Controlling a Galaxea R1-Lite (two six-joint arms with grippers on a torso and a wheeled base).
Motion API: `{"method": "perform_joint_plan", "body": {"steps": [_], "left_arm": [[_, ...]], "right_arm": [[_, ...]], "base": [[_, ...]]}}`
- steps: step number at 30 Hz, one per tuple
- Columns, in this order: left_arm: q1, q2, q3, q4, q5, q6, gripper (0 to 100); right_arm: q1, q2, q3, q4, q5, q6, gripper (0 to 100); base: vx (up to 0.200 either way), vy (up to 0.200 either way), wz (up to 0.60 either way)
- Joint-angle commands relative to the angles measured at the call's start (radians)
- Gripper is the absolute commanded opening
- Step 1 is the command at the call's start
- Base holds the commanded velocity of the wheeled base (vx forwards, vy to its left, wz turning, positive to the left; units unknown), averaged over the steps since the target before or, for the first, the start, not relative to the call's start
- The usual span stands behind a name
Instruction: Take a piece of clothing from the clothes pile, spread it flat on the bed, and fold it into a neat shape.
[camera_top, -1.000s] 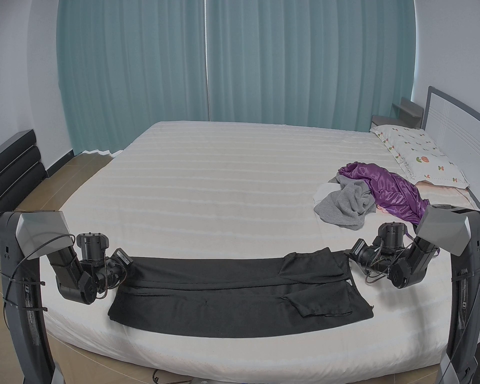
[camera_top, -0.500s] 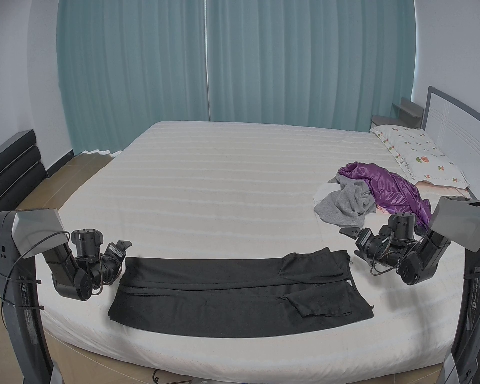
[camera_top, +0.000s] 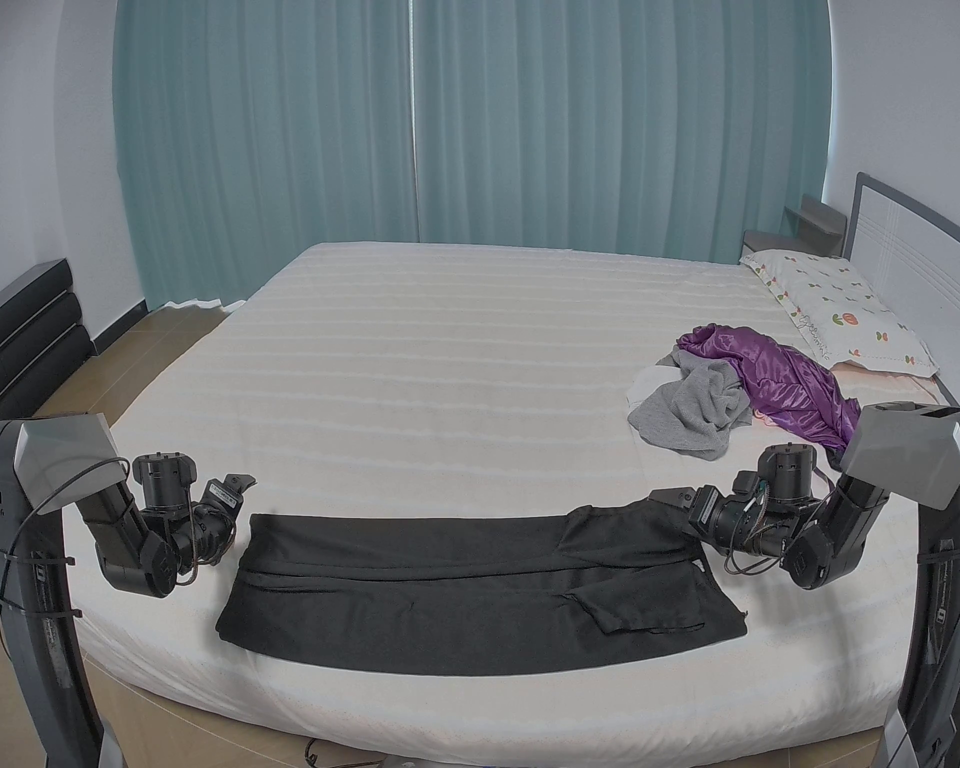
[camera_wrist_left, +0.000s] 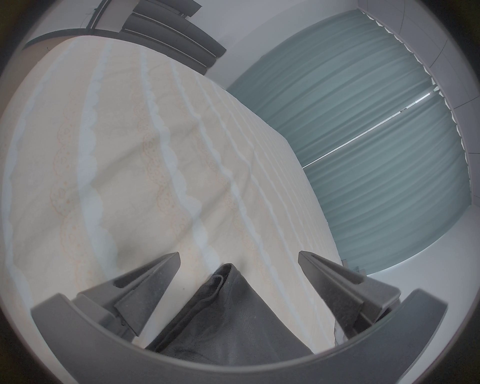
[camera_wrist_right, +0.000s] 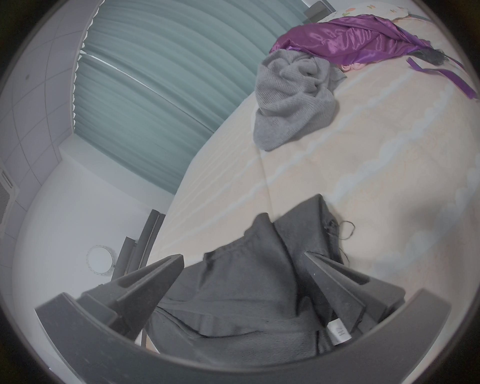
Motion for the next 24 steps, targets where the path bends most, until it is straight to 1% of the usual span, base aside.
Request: {"method": "perform_joint_plan", "body": {"steps": [1,3,4,10,13,18,24], "left_arm": [[0.000,-0.002,0.000,-0.002,0.000,0.000,100],[0.000,-0.002,0.001,-0.003,0.000,0.000,100],[0.000,-0.002,0.001,-0.003,0.000,0.000,100],[0.000,-0.002,0.001,-0.003,0.000,0.000,100],[0.000,-0.002,0.001,-0.003,0.000,0.002,100],[0.000,-0.002,0.003,-0.003,0.000,0.002,100],[0.000,-0.002,0.003,-0.003,0.000,0.000,100]], "right_arm": [[0.002,0.071,-0.007,0.000,0.001,-0.026,100],[0.000,0.082,-0.007,-0.002,0.003,-0.053,100],[0.000,0.083,-0.007,0.000,0.003,-0.059,0],[-0.003,0.080,0.010,-0.002,-0.005,-0.073,0],[-0.011,0.082,0.029,-0.033,-0.005,-0.093,0],[-0.008,0.073,0.078,-0.092,-0.002,-0.089,0],[-0.014,0.063,0.091,-0.097,-0.005,-0.085,0]], "base": [[0.000,0.000,0.00],[0.000,0.000,0.00],[0.000,0.000,0.00],[0.000,0.000,0.00],[0.000,0.000,0.00],[0.000,0.000,0.00],[0.000,0.000,0.00]]}}
